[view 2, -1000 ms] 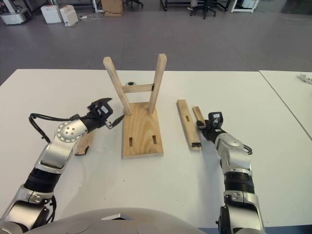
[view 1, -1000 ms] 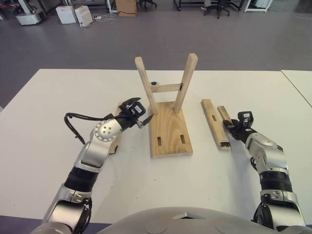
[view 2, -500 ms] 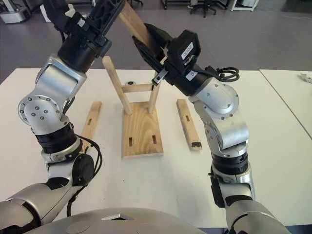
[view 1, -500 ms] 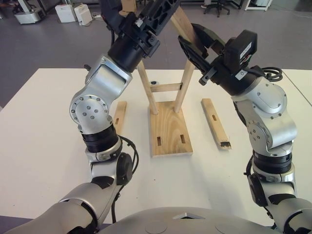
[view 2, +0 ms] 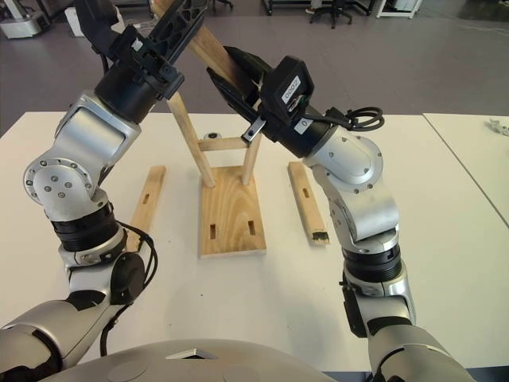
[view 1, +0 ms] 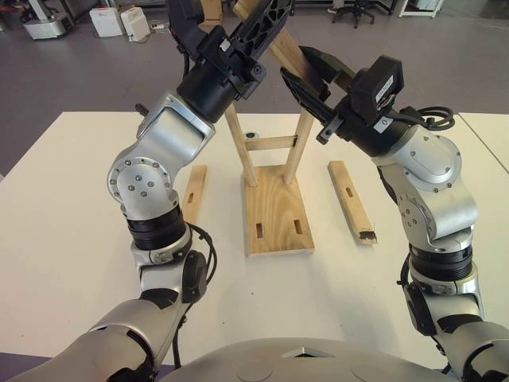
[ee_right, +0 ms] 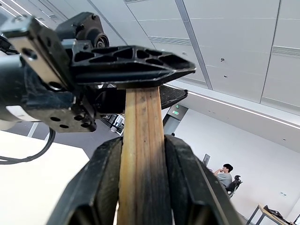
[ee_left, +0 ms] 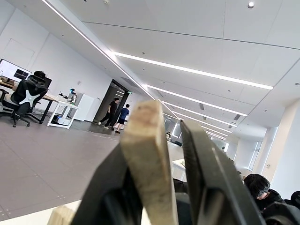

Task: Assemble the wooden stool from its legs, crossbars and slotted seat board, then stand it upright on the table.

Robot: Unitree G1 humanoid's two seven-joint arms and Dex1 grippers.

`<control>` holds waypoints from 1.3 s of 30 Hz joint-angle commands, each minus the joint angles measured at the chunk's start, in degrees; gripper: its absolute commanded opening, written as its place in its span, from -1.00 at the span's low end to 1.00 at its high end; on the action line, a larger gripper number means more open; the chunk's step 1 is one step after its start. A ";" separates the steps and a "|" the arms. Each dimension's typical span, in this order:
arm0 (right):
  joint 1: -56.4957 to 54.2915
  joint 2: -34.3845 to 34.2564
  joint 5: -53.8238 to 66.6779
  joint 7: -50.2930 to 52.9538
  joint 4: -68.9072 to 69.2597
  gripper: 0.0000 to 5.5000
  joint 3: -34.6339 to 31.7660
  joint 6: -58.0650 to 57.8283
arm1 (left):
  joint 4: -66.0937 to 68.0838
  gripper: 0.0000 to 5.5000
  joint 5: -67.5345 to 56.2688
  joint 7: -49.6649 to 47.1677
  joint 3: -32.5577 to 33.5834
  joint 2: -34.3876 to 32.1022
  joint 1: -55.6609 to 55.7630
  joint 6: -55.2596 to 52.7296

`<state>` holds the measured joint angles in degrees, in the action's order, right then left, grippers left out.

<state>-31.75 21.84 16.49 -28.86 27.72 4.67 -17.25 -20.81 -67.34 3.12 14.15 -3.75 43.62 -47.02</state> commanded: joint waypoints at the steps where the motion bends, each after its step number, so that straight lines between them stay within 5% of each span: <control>1: -1.88 -0.31 -0.08 0.42 -0.42 -0.53 -0.76 -0.16 | -0.34 -0.80 -0.51 -1.00 -0.97 -1.06 -0.46 0.38; 5: -1.82 -0.34 0.14 0.19 0.01 -0.53 -0.25 -0.37 | -0.32 -0.85 -0.50 -0.96 -1.45 -1.67 -0.44 0.95; 11: 1.89 0.97 1.65 -2.14 1.77 -0.10 1.44 -2.66 | -3.55 -0.85 0.95 -0.79 -0.98 -4.66 -4.67 1.97; 13: 4.44 2.12 2.09 -2.30 1.26 0.04 -0.57 -3.12 | -6.65 -0.85 0.62 -0.31 0.72 -7.77 -10.86 1.01; 19: 18.55 5.04 -4.40 -0.41 -8.71 0.05 -3.34 1.83 | -4.02 -0.85 15.69 7.04 5.89 -19.22 -37.22 6.09; 26: 20.14 3.17 -8.83 0.89 -21.21 0.05 -3.29 10.41 | 15.08 -0.85 27.10 8.52 6.84 -14.86 -35.90 20.27; 39: 20.09 -0.54 -9.96 1.18 -24.84 0.05 -2.11 13.80 | 19.93 -0.85 27.89 9.17 7.73 -10.59 -33.26 22.87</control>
<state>-11.37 21.78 6.88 -27.83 3.17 2.46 -3.93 -1.73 -40.33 12.45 22.83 -15.22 9.87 -24.11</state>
